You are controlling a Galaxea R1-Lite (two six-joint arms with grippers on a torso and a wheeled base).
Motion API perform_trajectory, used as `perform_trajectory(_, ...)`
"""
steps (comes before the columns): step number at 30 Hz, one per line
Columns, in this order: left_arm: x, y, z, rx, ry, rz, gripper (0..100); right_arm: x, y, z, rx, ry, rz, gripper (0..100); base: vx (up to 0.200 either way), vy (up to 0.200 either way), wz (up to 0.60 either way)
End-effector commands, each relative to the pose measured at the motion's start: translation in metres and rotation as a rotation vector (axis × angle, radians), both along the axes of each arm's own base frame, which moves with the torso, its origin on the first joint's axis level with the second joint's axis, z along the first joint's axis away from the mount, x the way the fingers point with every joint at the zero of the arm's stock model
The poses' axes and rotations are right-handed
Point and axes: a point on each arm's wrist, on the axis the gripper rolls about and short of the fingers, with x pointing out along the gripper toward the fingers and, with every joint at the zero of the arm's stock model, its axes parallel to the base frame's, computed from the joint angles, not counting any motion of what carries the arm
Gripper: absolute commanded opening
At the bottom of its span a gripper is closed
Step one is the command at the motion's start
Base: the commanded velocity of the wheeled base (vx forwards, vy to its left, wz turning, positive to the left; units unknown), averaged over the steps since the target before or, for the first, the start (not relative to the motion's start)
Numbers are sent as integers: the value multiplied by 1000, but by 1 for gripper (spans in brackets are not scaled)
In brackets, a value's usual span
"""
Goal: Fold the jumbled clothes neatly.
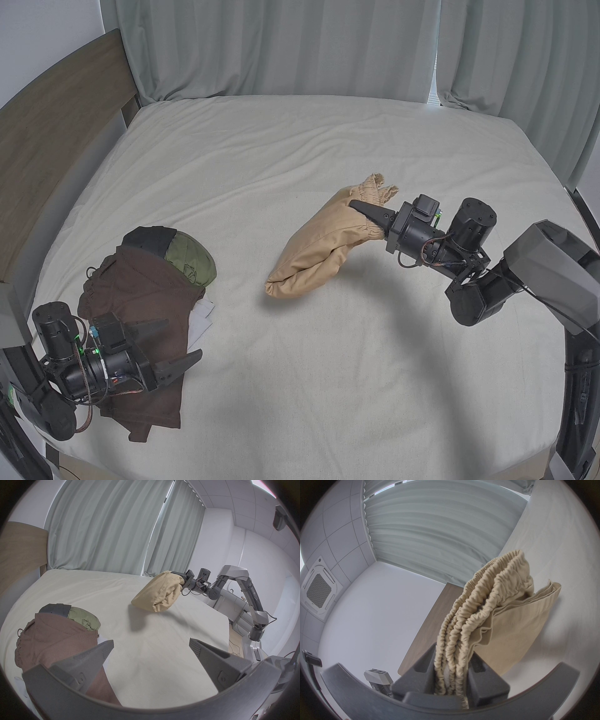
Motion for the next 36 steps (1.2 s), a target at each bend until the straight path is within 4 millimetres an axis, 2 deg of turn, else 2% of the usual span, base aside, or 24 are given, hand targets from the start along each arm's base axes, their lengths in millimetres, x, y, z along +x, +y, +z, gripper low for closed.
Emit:
perform_trajectory(1, 1, 0, -2, 0, 7, 0, 100, 10, 3, -3, 3, -6, 1, 0, 0, 0, 0)
perform_trajectory(10, 0, 0, -6, 7, 25, -3, 100, 19, 5, 18, 41, -35, 7, 0, 0, 0, 0)
perform_trajectory(14, 0, 0, -6, 7, 23, -3, 100, 33, 5, 12, 41, -35, -2, 0, 0, 0, 0)
perform_trajectory(19, 0, 0, -6, 6, 24, -3, 100, 48, 9, -8, 28, 4, -8, 0, 0, 0, 0)
perform_trajectory(25, 1, 1, -6, 4, 23, -4, 100, 60, 0, -52, -2, 86, -33, 0, 0, 0, 0)
perform_trajectory(26, 1, 0, -6, 4, 23, -7, 100, 61, -2, -65, -14, 109, -39, 0, 0, 0, 0)
perform_trajectory(30, 0, 0, -6, 3, 27, -7, 100, 55, -11, -84, -45, 143, -59, 0, 0, 0, 0)
perform_trajectory(36, 1, -1, -7, 4, 26, -10, 100, 33, -19, -106, -54, 169, -64, 0, 0, 0, 0)
